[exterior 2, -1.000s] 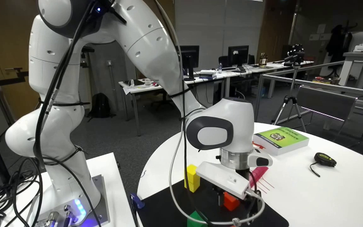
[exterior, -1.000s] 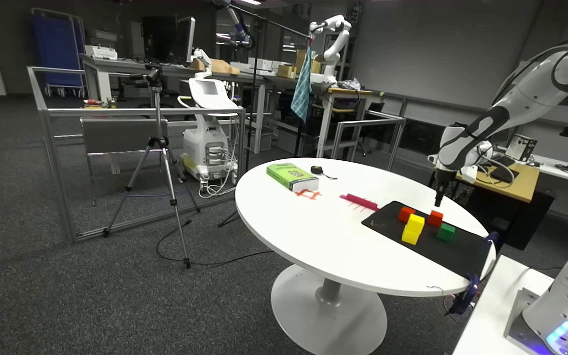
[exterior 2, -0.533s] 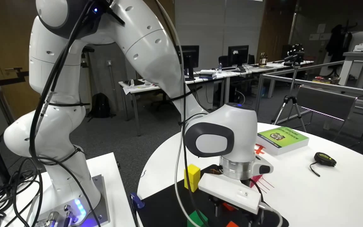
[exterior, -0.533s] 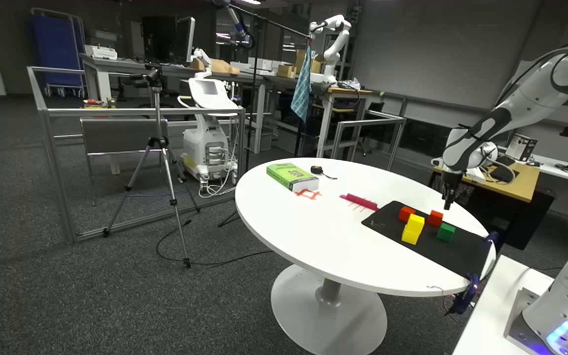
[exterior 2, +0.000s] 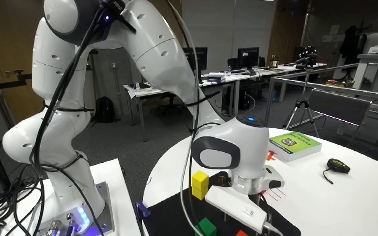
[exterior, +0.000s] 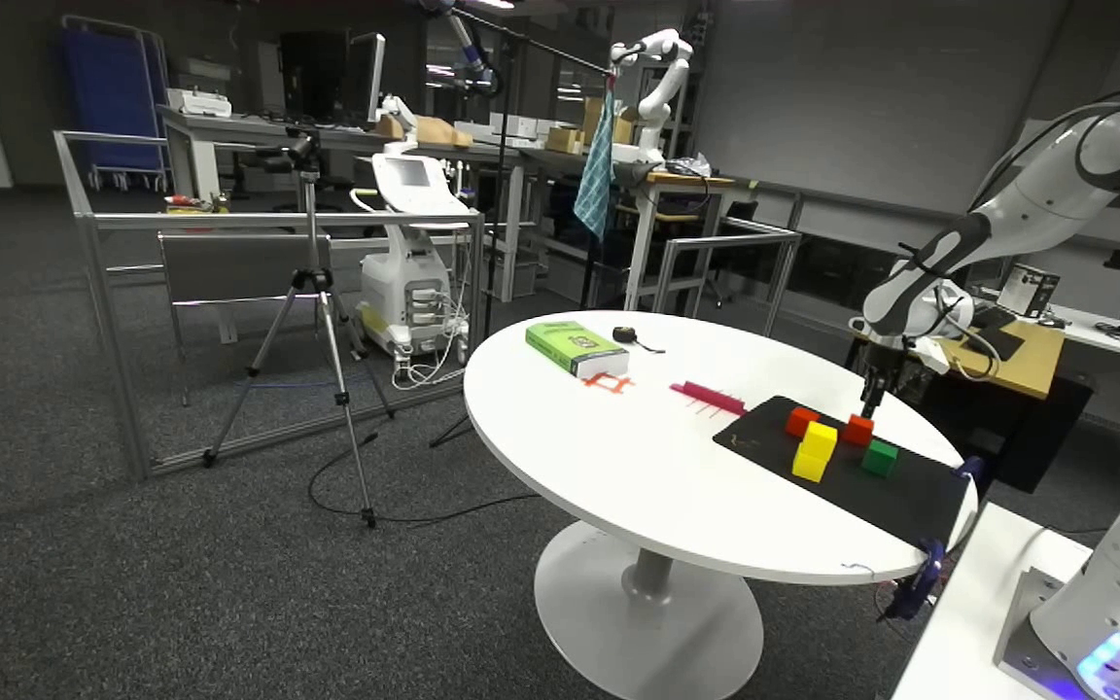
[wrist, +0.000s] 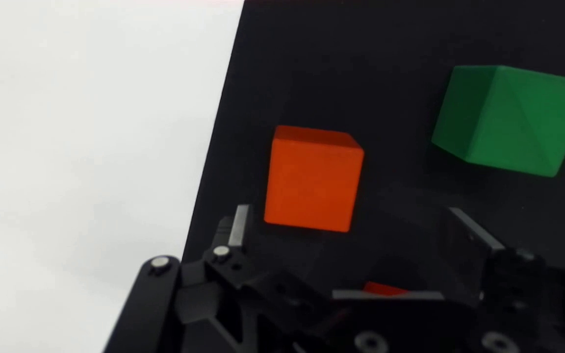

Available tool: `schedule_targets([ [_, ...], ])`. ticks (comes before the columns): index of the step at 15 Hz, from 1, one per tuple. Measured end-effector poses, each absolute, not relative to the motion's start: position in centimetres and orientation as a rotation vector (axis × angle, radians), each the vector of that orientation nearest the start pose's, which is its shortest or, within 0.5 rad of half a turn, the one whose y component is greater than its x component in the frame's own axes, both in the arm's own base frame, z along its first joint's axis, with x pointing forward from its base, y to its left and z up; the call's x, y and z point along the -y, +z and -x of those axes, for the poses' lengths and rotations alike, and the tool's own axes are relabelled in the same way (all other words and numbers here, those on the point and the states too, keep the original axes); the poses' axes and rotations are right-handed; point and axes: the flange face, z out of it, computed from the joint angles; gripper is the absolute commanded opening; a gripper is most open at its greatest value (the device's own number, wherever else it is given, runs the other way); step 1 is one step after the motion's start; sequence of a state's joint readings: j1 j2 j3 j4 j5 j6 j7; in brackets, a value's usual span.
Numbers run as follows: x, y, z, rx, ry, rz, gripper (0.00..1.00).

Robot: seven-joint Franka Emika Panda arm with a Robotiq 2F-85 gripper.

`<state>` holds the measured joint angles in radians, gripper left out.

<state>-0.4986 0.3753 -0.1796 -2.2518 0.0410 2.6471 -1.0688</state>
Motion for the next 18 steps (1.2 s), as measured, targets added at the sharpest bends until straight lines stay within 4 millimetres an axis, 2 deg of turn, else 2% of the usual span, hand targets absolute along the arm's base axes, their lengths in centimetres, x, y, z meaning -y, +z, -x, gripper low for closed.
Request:
schedule_targets([
  [7, 35.6, 19.0, -41.9, 0.499, 0.013, 3.138, 1.0],
  [18, 36.7, 16.8, -43.4, 0.449, 0.01, 3.136, 1.0],
])
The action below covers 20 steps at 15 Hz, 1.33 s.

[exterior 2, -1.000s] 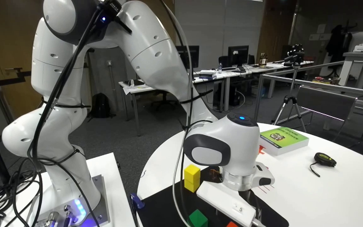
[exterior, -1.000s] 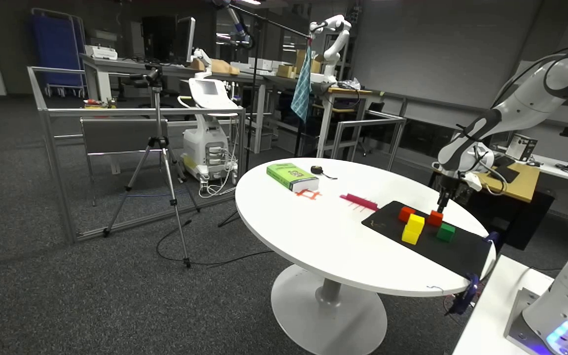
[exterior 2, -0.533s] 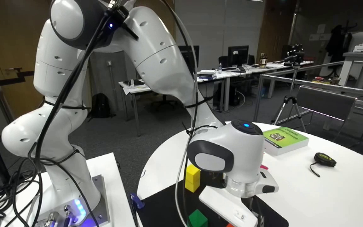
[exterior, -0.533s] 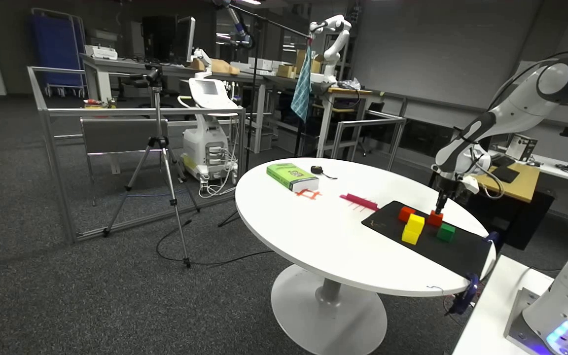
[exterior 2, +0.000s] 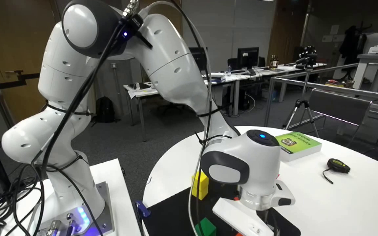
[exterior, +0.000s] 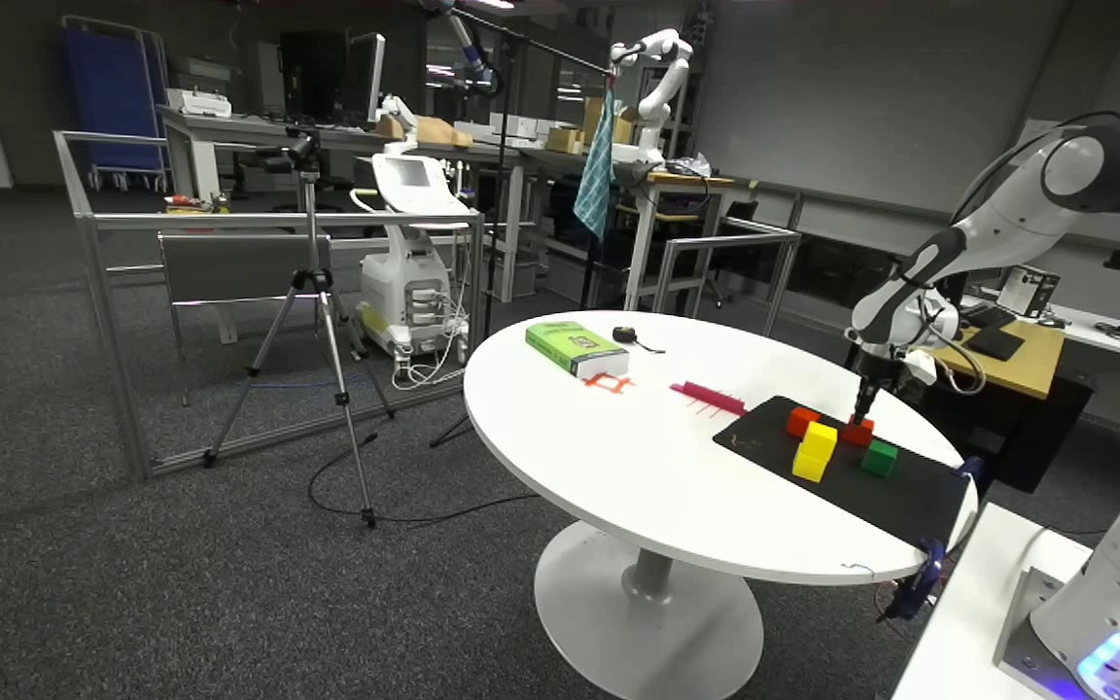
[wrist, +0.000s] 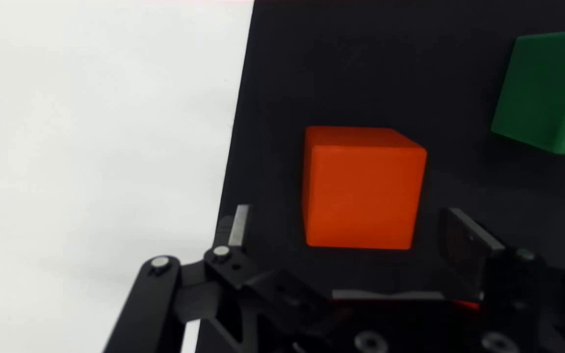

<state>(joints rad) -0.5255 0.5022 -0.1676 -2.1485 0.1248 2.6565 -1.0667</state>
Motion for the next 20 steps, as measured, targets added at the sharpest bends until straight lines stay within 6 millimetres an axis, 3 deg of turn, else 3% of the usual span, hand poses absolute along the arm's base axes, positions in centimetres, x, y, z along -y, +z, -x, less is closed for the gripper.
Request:
schedule_targets([
  [2, 36.8, 16.4, -43.6, 0.447, 0.014, 3.136, 1.0],
  [3, 36.9, 16.3, -43.6, 0.445, 0.016, 3.137, 0.9],
  [4, 37.0, 16.2, -43.7, 0.442, 0.017, 3.137, 0.74],
  [10, 36.9, 15.7, -43.9, 0.441, 0.025, 3.136, 0.3],
  [16, 36.5, 16.2, -44.5, 0.433, 0.009, 3.14, 0.3],
  [20, 35.1, 19.0, -45.8, 0.438, -0.061, 3.155, 0.3],
])
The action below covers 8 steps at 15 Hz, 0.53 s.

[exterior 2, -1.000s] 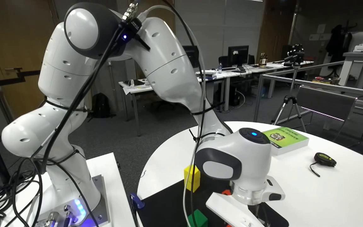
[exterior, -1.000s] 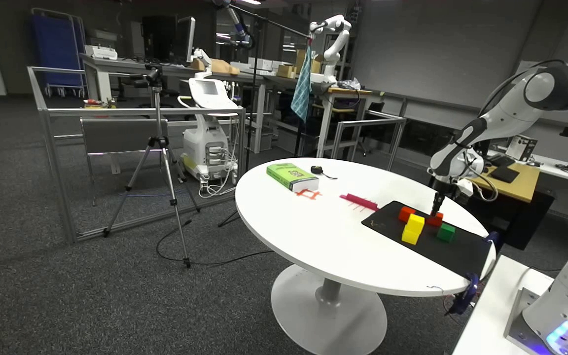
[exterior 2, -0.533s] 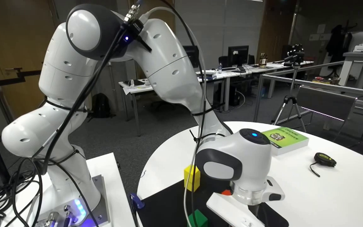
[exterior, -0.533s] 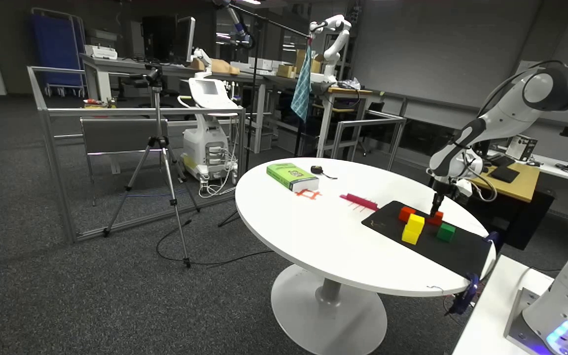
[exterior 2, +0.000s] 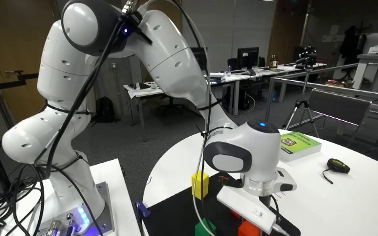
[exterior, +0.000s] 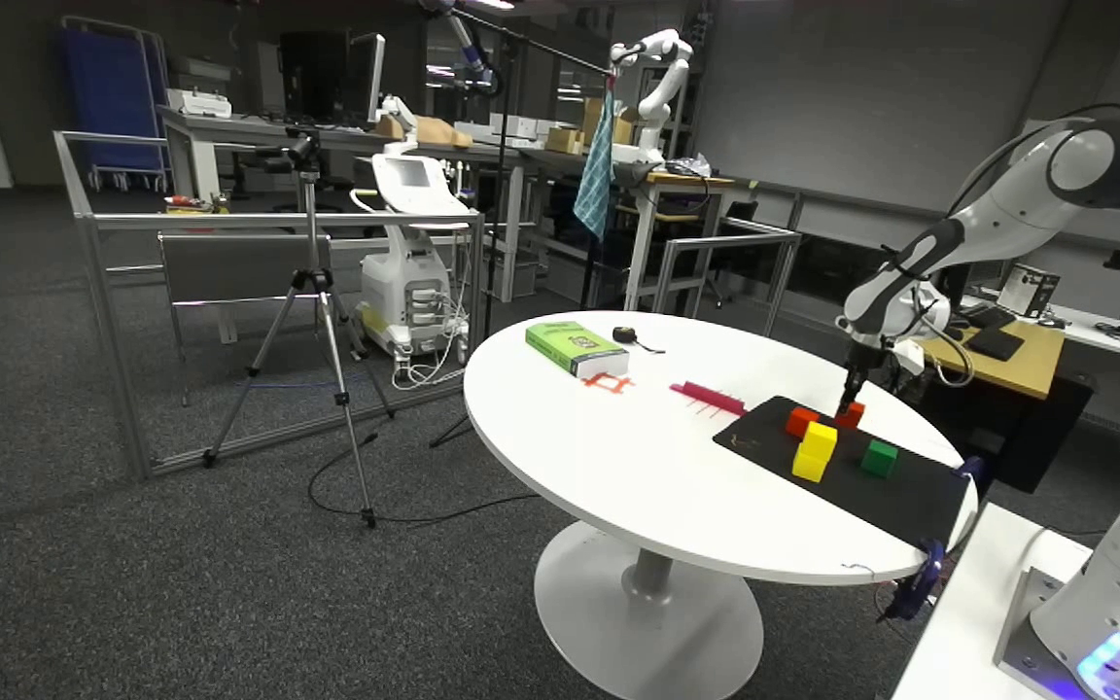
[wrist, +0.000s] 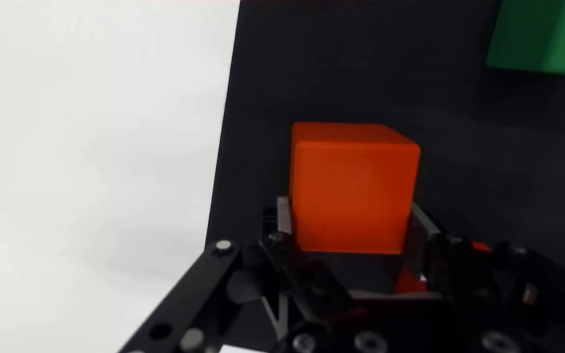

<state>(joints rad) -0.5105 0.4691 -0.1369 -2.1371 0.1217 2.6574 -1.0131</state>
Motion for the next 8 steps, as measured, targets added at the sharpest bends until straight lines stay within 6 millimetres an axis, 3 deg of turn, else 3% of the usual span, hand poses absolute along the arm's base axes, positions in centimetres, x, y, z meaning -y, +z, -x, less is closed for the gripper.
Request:
schedule_targets([
  [5, 30.0, 23.7, -48.4, 0.404, -0.166, 3.174, 0.3],
  [8, 25.9, 24.7, -50.2, 0.355, -0.193, 3.172, 0.3],
])
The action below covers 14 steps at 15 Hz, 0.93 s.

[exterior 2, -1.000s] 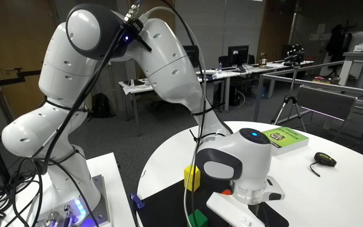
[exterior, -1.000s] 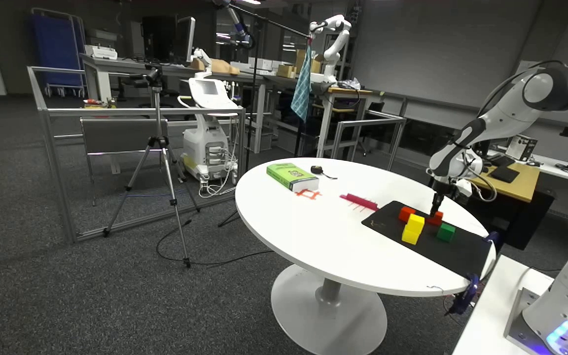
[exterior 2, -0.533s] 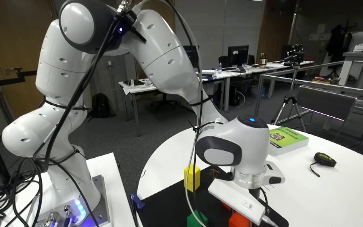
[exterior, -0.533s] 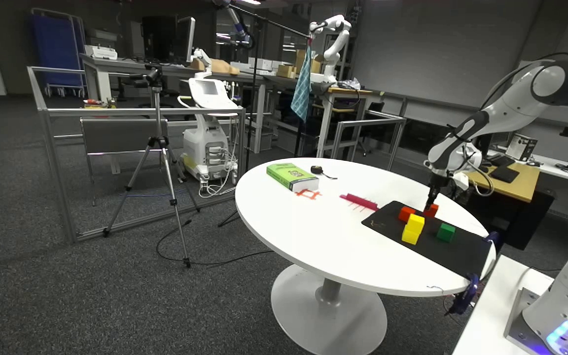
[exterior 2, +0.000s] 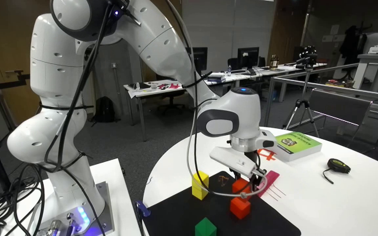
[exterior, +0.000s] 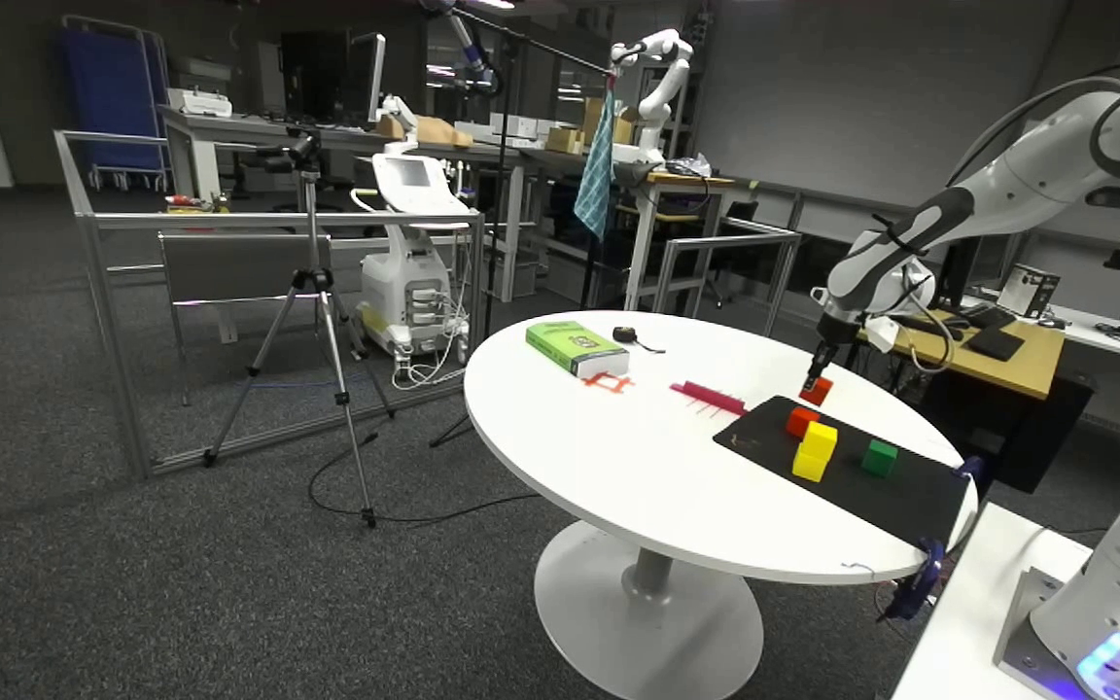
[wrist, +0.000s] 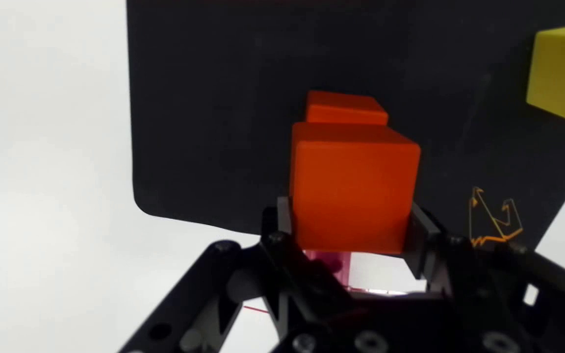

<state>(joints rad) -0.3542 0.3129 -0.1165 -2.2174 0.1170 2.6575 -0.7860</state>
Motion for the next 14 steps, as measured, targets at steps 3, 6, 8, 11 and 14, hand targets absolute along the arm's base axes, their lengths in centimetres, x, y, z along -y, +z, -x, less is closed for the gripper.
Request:
schedule_targets([
  [3, 23.0, 24.6, -51.4, 0.269, -0.192, 3.171, 0.3],
  [6, 22.3, 24.3, -51.6, 0.154, -0.17, 3.188, 0.3],
  [8, 22.7, 24.1, -51.3, 0.103, -0.148, 3.21, 0.3],
  [11, 23.8, 24.0, -50.7, 0.082, -0.119, 3.245, 0.3],
  [14, 24.5, 23.5, -50.3, 0.09, -0.088, 3.26, 0.3],
])
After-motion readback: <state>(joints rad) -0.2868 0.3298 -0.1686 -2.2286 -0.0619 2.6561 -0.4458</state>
